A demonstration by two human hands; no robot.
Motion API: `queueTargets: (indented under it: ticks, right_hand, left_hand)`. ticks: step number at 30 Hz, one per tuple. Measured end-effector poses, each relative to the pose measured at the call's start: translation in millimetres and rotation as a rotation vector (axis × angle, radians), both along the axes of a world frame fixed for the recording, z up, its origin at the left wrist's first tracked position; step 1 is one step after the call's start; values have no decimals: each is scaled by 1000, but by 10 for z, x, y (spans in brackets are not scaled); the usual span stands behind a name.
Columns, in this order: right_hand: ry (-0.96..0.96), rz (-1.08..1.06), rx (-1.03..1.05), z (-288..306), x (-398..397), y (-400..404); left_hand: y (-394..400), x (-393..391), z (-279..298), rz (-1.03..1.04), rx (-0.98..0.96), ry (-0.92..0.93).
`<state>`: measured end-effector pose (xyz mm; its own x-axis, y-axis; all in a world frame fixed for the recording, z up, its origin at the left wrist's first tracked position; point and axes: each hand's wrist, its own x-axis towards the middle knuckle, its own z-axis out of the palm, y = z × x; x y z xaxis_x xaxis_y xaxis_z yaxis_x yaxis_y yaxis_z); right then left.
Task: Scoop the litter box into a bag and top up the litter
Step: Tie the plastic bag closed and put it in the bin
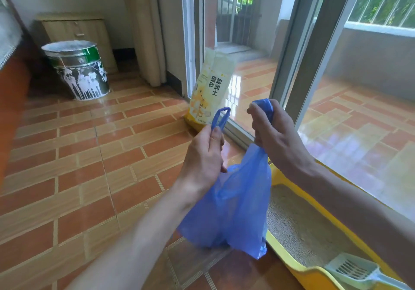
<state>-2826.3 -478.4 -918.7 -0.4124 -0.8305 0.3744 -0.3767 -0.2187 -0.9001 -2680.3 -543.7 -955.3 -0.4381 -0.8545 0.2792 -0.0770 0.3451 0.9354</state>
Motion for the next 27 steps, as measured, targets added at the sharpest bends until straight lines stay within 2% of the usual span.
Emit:
queueTargets:
  ticks: [3,5,8,12,13,15,18,20,23,27]
  right_hand:
    - [115,105,34,97,-41,16]
    - [284,183,120,188,-19,-2]
    - [436,267,183,321,36,-45]
    - [893,190,132,356,58,-36]
    - [913,159,120,353,59,-32]
    - [782,149,145,353,78,-33]
    - [752,132,182,345,113,-72]
    - [728,165,177,363,107,-75]
    - [649,207,150,374,-3,-6]
    - [890,64,262,203,-149,113]
  left_hand:
    - [-110,-93,40,-22,40,-13]
    - [-109,-136,83,-71,5,-92]
    - [8,-159,167,-149,-74,-209]
    - [139,-111,168,-247,30,-218]
    - [168,-87,157,-287,74,-215]
    - [219,-42,162,-345,107,-257]
    - [240,-52,133,-296,-25,-349]
    - [247,-81,126,-254,-51,-303]
    - [227,-55,114,-281,85,-159]
    - [177,-23,123,-301,91,-98]
